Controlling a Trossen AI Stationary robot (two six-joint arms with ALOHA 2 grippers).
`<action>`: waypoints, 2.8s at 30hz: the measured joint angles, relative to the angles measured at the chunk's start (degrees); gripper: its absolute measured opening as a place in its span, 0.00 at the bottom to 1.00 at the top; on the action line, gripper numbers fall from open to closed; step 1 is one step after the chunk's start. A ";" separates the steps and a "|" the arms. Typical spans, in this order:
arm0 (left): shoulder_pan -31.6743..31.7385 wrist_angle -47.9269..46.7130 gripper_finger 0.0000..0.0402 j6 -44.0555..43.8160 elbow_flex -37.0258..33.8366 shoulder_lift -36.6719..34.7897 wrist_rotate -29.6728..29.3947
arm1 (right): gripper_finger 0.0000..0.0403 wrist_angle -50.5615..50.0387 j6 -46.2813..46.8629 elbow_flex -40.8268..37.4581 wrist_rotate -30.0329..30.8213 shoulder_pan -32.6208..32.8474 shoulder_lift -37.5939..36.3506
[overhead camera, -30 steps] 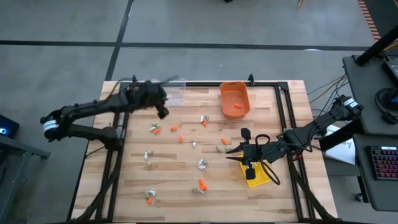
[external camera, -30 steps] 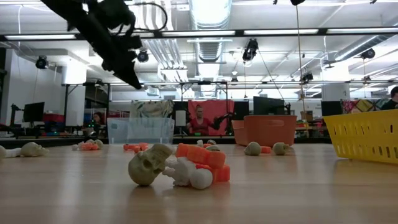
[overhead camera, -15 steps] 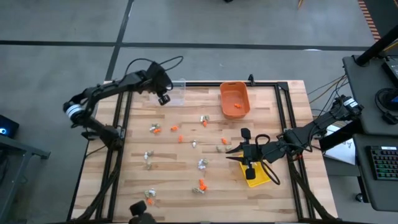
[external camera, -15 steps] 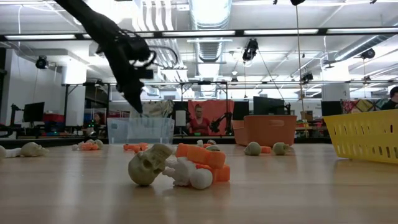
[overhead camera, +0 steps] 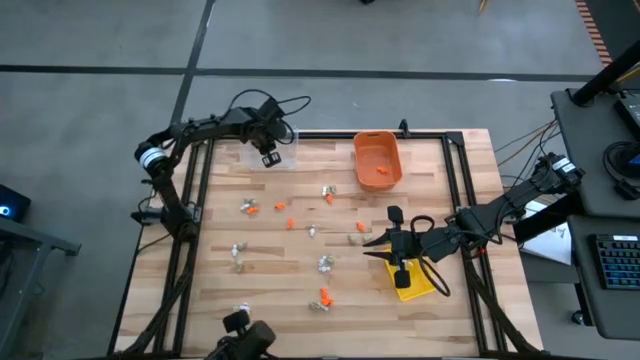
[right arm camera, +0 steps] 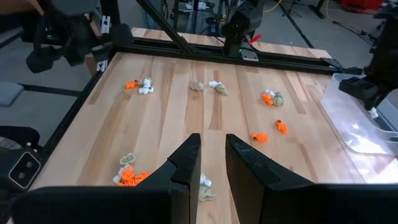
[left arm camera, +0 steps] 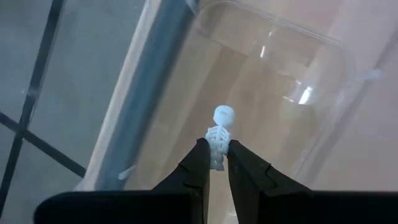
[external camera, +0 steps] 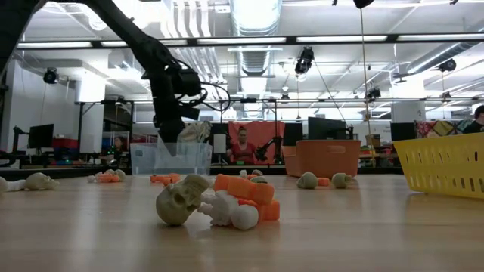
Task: Sort Halloween decoration
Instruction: Put the white skeleton toy into the transparent bin, then put the orange skeleton toy into the orange bin
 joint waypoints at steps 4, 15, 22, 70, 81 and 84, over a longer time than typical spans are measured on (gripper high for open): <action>0.03 -0.28 0.10 -0.17 1.47 0.70 0.04 | 0.16 -0.02 0.42 0.00 0.00 0.00 0.00; 0.01 -1.79 0.19 -1.91 1.83 0.80 0.07 | 0.16 -0.02 2.10 -0.79 0.01 0.00 0.00; -0.07 -1.97 0.19 -2.96 1.83 0.36 0.60 | 0.16 0.00 3.46 -1.09 0.88 0.00 0.00; -43.70 65.26 0.19 -44.61 -49.66 -50.09 0.92 | 0.16 -27.25 33.99 9.23 -8.31 -20.14 15.99; -43.68 65.31 0.19 -43.04 -49.22 -49.98 0.94 | 0.16 -43.68 36.29 19.76 -11.27 -20.24 29.63; -43.68 65.18 0.19 -43.01 -49.22 -49.71 0.94 | 0.16 -43.86 36.13 20.25 -11.33 -20.38 32.03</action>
